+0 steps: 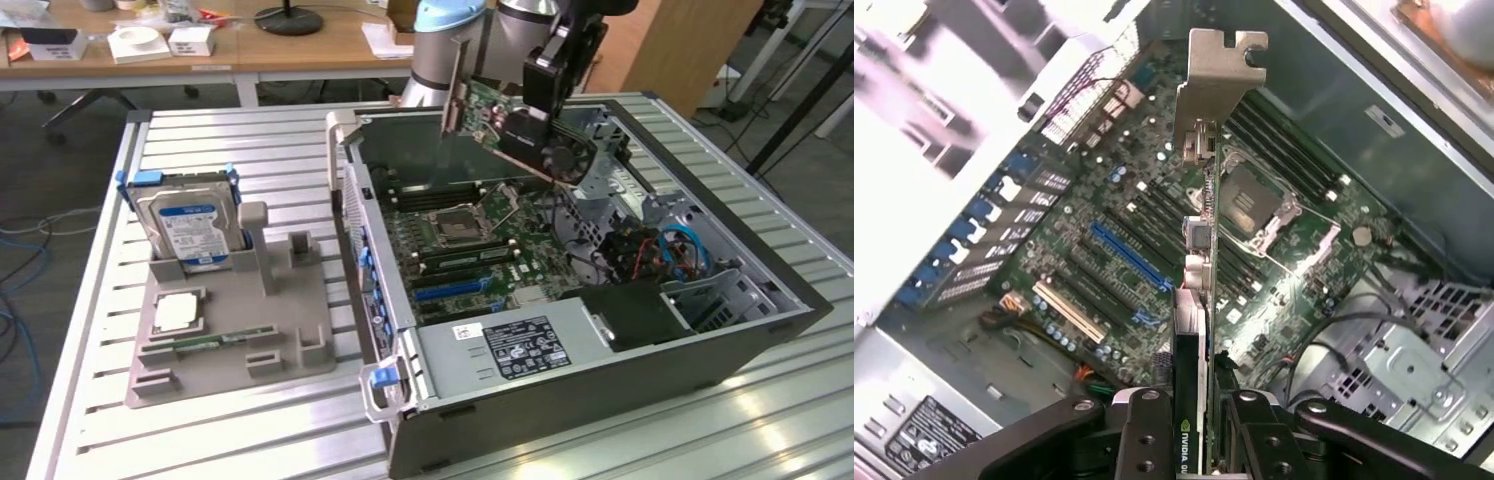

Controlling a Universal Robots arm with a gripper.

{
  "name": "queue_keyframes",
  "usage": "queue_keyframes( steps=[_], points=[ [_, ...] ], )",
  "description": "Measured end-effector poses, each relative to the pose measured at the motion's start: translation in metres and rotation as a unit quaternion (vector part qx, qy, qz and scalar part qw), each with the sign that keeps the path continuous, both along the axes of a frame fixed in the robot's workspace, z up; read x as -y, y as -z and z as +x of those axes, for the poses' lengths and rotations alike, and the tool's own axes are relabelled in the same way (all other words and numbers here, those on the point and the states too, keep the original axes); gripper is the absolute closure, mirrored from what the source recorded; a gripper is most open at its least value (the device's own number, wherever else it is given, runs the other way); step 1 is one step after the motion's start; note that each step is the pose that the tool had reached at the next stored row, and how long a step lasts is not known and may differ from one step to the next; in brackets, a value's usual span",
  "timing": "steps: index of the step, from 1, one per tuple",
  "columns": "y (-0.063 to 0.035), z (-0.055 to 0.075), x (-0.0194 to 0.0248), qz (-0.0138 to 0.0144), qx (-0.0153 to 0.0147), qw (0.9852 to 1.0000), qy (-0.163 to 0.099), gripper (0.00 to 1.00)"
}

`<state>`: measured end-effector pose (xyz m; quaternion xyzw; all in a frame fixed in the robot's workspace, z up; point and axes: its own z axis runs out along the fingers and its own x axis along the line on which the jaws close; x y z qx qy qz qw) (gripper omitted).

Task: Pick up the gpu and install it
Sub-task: 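Insert the gpu into the slot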

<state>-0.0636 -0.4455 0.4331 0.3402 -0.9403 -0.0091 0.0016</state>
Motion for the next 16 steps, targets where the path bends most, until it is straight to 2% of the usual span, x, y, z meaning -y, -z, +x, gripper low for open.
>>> queue_keyframes(
  steps=[4,8,12,16],
  points=[
    [0.0003,0.0,0.0,-0.0003,0.0,0.9994,-0.035,0.74],
    [0.0006,0.0,0.0,-0.0006,0.0,0.9975,-0.071,0.74],
    [0.0009,0.0,0.0,-0.0008,0.0,0.9944,-0.105,0.74],
    [0.0013,0.0,0.0,-0.001,0.0,0.99,-0.141,0.74]
  ],
)
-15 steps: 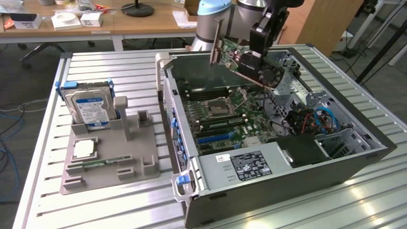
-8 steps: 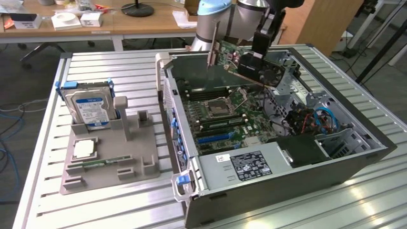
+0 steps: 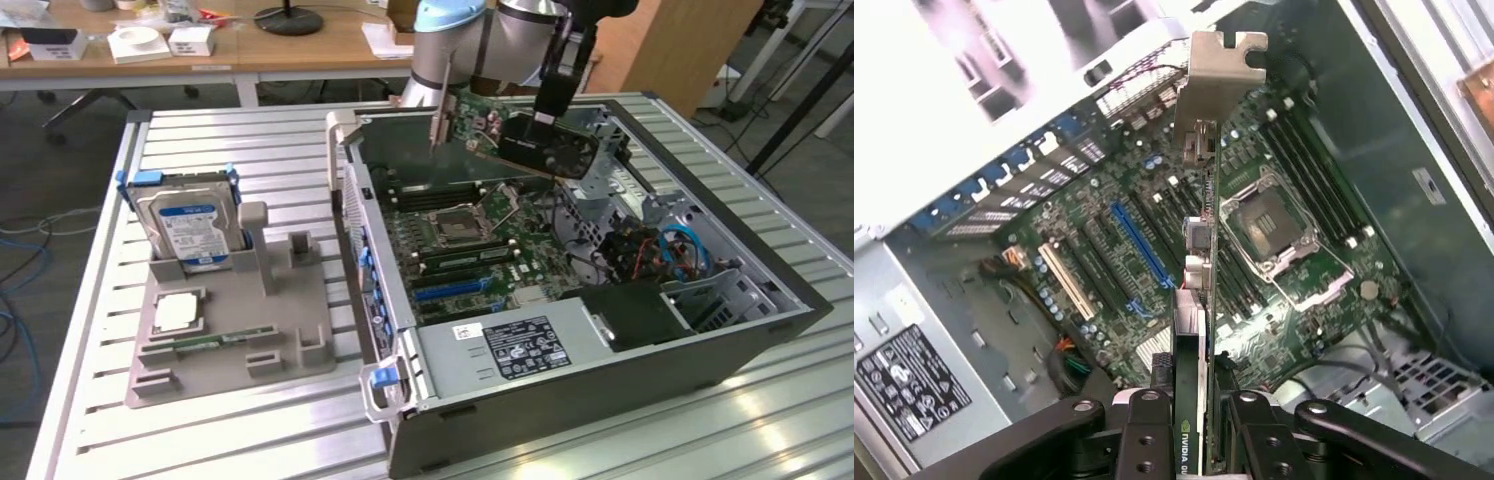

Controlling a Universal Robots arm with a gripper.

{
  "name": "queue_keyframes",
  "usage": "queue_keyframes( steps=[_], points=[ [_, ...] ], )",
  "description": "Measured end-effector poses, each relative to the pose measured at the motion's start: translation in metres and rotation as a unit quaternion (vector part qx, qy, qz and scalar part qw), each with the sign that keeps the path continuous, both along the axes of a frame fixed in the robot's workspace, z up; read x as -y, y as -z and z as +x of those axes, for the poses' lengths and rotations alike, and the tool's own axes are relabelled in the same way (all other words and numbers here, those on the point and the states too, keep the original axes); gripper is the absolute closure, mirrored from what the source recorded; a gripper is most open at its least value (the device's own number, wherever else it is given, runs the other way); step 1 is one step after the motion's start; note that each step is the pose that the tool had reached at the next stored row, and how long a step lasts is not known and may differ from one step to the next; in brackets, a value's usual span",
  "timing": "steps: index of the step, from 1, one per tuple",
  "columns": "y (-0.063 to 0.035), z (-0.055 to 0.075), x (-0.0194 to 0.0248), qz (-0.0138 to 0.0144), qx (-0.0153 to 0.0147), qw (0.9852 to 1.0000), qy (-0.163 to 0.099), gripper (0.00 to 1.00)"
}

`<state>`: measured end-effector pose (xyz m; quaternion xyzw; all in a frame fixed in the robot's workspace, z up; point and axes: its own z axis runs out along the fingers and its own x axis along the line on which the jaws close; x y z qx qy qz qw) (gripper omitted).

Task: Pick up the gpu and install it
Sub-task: 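Insert the gpu into the slot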

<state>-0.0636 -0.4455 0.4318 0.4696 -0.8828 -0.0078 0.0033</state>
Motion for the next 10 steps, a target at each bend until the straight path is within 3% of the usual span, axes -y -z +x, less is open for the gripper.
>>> queue_keyframes(
  steps=[5,10],
  points=[
    [0.0004,0.0,0.0,-0.0003,0.0,0.999,-0.044,0.74],
    [0.0009,0.0,0.0,-0.0007,0.0,0.996,-0.089,0.74]
  ],
)
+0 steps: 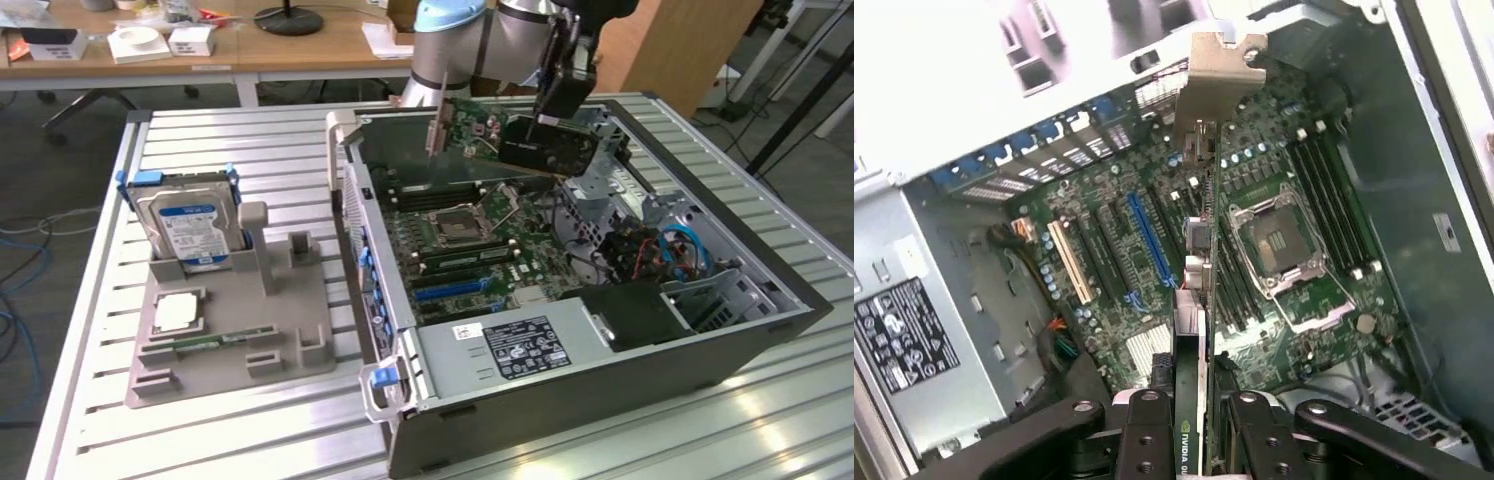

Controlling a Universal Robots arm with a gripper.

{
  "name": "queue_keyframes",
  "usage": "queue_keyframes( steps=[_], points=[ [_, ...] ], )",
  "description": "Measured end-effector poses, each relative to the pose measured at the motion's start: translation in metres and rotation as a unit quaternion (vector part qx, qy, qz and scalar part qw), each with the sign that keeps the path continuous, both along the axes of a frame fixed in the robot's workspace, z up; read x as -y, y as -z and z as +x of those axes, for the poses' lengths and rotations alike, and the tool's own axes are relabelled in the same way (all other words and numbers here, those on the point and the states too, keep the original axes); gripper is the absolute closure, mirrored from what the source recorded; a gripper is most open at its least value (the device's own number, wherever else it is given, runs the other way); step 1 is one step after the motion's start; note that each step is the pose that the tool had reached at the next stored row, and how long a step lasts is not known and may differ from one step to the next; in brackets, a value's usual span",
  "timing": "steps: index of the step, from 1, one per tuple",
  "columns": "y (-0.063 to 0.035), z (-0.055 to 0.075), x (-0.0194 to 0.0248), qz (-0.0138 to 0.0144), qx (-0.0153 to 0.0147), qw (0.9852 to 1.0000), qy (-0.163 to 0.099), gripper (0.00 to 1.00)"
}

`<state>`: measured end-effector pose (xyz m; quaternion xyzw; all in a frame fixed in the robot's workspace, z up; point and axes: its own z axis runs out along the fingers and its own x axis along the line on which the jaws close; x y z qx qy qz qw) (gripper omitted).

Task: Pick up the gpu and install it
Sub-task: 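Insert the gpu into the slot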

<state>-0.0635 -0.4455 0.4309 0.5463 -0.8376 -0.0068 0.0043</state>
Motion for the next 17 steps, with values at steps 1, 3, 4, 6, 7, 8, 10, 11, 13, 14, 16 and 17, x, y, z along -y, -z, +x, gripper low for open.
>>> queue_keyframes(
  steps=[1,3,4,6,7,8,10,11,13,14,16,17],
  points=[
    [0.0001,0.0,0.0,-0.0001,0.0,1.0,-0.009,0.74],
    [0.0003,0.0,0.0,-0.0004,0.0,0.9996,-0.027,0.74],
    [0.0004,0.0,0.0,-0.0005,0.0,0.9994,-0.036,0.74],
    [0.0006,0.0,0.0,-0.0007,0.0,0.9985,-0.054,0.74],
    [0.0007,0.0,0.0,-0.0008,0.0,0.998,-0.063,0.74],
    [0.0008,0.0,0.0,-0.0009,0.0,0.9974,-0.072,0.74],
    [0.001,0.0,0.0,-0.001,0.0,0.996,-0.09,0.74],
    [0.0012,0.0,0.0,-0.0011,0.0,0.9952,-0.098,0.74],
    [0.0014,0.0,0.0,-0.0012,0.0,0.9932,-0.116,0.74],
    [0.0015,0.0,0.0,-0.0012,0.0,0.9922,-0.125,0.74],
    [0.0018,0.0,0.0,-0.0013,0.0,0.9897,-0.143,0.74],
    [0.002,0.0,0.0,-0.0013,0.0001,0.9885,-0.151,0.74]
  ],
)
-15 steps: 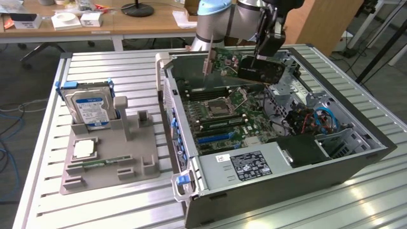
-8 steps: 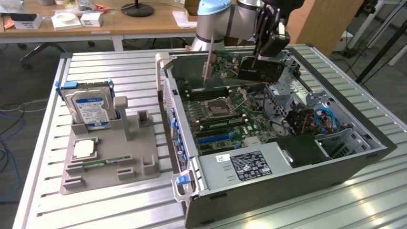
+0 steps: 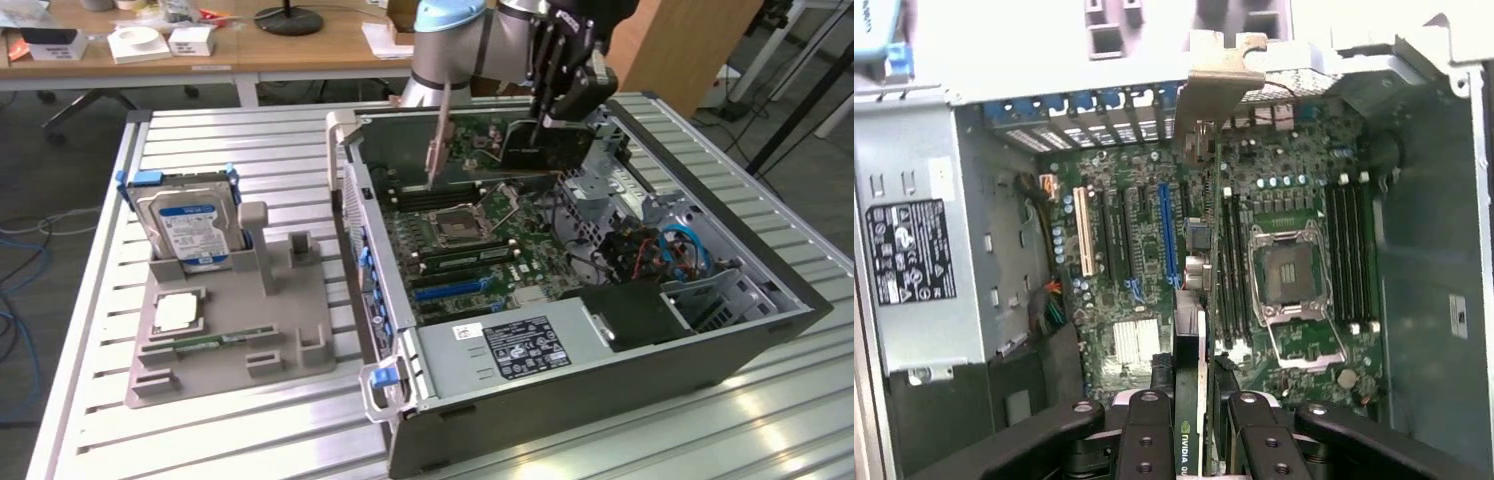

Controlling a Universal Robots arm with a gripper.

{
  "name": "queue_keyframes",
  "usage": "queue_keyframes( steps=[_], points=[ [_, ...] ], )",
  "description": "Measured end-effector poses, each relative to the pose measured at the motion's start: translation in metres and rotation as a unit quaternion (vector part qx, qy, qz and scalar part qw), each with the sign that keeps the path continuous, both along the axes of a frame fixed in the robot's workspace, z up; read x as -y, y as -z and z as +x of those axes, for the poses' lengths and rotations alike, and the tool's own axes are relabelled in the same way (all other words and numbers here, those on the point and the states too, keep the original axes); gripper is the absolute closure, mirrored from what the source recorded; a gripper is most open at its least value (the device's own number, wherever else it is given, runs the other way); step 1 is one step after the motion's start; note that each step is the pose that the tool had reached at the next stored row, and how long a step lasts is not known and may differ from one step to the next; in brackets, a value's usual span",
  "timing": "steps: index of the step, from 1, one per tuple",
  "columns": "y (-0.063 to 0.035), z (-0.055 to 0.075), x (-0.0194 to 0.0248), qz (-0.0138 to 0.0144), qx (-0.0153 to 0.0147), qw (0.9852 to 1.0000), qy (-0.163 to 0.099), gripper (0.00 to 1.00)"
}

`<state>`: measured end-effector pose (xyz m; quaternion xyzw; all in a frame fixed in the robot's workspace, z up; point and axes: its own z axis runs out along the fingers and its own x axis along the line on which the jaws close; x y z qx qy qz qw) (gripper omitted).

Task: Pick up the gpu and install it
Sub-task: 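Insert the gpu into the slot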

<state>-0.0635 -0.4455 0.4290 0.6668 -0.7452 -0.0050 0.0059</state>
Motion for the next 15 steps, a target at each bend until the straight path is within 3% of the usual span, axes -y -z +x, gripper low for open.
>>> queue_keyframes(
  steps=[5,15],
  points=[
    [0.0006,0.0,0.0,0.0,0.0,0.9992,-0.04,0.74],
    [0.0009,0.0,-0.0001,0.0,0.0,0.9988,-0.049,0.74]
  ],
)
